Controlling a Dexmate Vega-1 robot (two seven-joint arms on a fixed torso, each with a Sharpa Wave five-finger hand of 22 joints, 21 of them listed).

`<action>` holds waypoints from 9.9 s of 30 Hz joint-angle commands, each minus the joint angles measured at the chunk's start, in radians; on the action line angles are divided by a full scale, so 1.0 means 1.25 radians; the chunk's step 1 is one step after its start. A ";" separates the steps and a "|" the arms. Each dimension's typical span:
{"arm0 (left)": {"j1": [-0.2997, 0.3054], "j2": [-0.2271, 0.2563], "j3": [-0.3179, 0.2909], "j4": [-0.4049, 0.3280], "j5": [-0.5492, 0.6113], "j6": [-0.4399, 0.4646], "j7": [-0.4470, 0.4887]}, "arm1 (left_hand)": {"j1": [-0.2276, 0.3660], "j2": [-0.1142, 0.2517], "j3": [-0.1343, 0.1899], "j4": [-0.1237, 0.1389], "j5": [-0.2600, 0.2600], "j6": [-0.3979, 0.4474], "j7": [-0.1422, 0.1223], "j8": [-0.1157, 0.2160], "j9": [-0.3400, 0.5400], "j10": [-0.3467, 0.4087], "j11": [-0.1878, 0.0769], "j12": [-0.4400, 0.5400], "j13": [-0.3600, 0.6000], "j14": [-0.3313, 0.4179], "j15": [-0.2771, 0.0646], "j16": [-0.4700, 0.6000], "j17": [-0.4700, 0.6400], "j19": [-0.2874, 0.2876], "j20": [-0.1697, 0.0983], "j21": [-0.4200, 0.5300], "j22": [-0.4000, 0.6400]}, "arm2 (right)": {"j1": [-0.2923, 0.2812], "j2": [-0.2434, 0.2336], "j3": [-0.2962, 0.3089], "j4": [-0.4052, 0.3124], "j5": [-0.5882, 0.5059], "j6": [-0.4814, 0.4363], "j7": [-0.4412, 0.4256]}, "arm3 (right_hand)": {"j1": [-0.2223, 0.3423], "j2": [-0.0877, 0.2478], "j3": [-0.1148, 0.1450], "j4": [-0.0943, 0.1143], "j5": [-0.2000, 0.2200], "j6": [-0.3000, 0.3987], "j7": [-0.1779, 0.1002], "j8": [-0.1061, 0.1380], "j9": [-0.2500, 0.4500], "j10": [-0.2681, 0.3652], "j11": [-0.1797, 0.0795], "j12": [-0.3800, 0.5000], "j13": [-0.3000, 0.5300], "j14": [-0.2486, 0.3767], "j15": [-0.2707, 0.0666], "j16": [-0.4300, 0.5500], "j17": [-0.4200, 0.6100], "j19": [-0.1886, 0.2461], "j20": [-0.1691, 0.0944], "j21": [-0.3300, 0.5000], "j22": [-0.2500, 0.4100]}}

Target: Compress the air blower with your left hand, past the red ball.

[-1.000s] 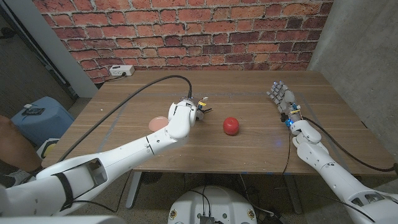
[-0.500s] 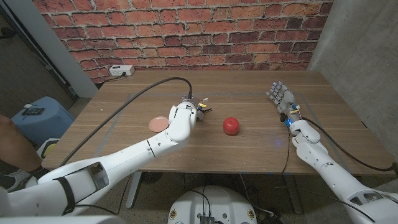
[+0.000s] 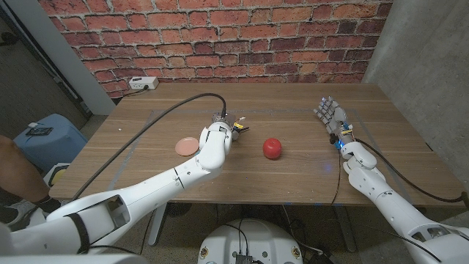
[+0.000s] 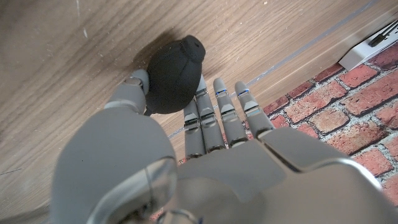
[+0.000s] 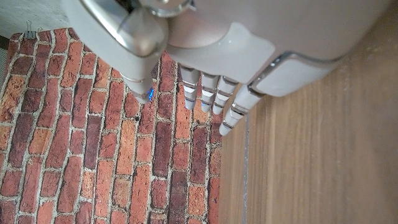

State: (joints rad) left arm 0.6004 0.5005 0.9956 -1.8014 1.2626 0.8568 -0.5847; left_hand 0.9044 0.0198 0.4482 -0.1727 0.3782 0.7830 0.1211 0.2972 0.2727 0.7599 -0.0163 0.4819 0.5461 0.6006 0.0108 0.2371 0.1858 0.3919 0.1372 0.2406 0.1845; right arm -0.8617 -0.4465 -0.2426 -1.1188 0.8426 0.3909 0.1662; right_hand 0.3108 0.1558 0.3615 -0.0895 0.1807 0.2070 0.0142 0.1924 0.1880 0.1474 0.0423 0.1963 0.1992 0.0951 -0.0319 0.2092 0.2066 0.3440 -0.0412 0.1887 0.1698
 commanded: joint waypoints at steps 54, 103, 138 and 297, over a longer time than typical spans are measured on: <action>0.010 0.016 -0.089 -0.074 -0.260 0.003 0.239 | 0.030 0.005 -0.034 0.011 0.000 0.013 -0.015 0.002 0.025 -0.002 -0.014 0.012 0.028 0.006 -0.006 -0.007 0.009 0.009 -0.004 -0.002 0.005 | -0.015 -0.018 0.005 -0.054 -0.011 -0.014 -0.039 | 0.004 0.001 -0.005 -0.004 -0.001 0.002 0.005 0.003 0.003 0.000 0.000 0.004 0.001 0.000 0.005 0.008 0.005 0.007 -0.008 0.004 0.001; -0.002 0.040 -0.240 -0.088 -0.869 -0.036 0.557 | 0.041 0.013 -0.040 0.011 0.007 0.041 -0.020 0.012 0.039 0.020 -0.020 0.018 0.038 0.024 -0.015 -0.007 0.011 0.018 -0.008 0.000 0.008 | -0.028 -0.050 0.006 -0.105 -0.026 -0.041 -0.073 | 0.004 0.002 -0.006 -0.004 -0.001 0.003 0.007 0.003 0.003 0.000 0.000 0.004 0.001 0.001 0.005 0.008 0.005 0.008 -0.007 0.004 0.001; -0.002 0.048 -0.337 -0.025 -1.204 -0.167 0.610 | 0.041 0.016 -0.046 0.013 0.011 0.030 -0.021 0.008 0.048 0.008 -0.017 0.010 0.044 0.008 -0.012 -0.013 0.016 0.009 -0.008 -0.003 0.009 | -0.030 -0.057 0.001 -0.121 -0.032 -0.047 -0.075 | 0.004 0.002 -0.008 -0.004 -0.001 0.003 0.007 0.003 0.003 -0.002 -0.002 0.003 0.001 0.000 0.005 0.008 0.005 0.008 -0.007 0.004 0.001; -0.035 -0.008 -0.402 0.276 -1.732 -0.321 0.380 | 0.077 0.048 -0.056 -0.004 -0.004 0.004 0.009 -0.025 0.054 0.001 0.015 -0.011 0.073 0.038 -0.030 0.052 0.053 0.036 0.011 0.036 0.018 | -0.047 -0.100 -0.007 -0.177 -0.058 -0.079 -0.090 | 0.010 0.003 -0.010 -0.007 -0.001 0.002 0.005 0.002 0.003 -0.004 -0.003 0.003 0.000 -0.002 0.003 0.008 0.005 0.007 -0.006 0.004 0.001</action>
State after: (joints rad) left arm 0.5437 0.4927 0.5027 -1.4422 -0.8930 0.4567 -0.1383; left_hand 0.9807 0.0778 0.3752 -0.1714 0.3745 0.7724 0.1358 0.2594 0.3371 0.7388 0.0082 0.4588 0.6324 0.6295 -0.0182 0.2913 0.2443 0.4168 0.1515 0.2745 0.2024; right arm -0.9141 -0.5677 -0.2551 -1.3362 0.7674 0.2929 0.0540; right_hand 0.3161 0.1611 0.3518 -0.0992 0.1807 0.2070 0.0142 0.1924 0.1881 0.1456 0.0405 0.1963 0.1992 0.0951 -0.0319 0.2122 0.2095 0.3440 -0.0412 0.1887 0.1697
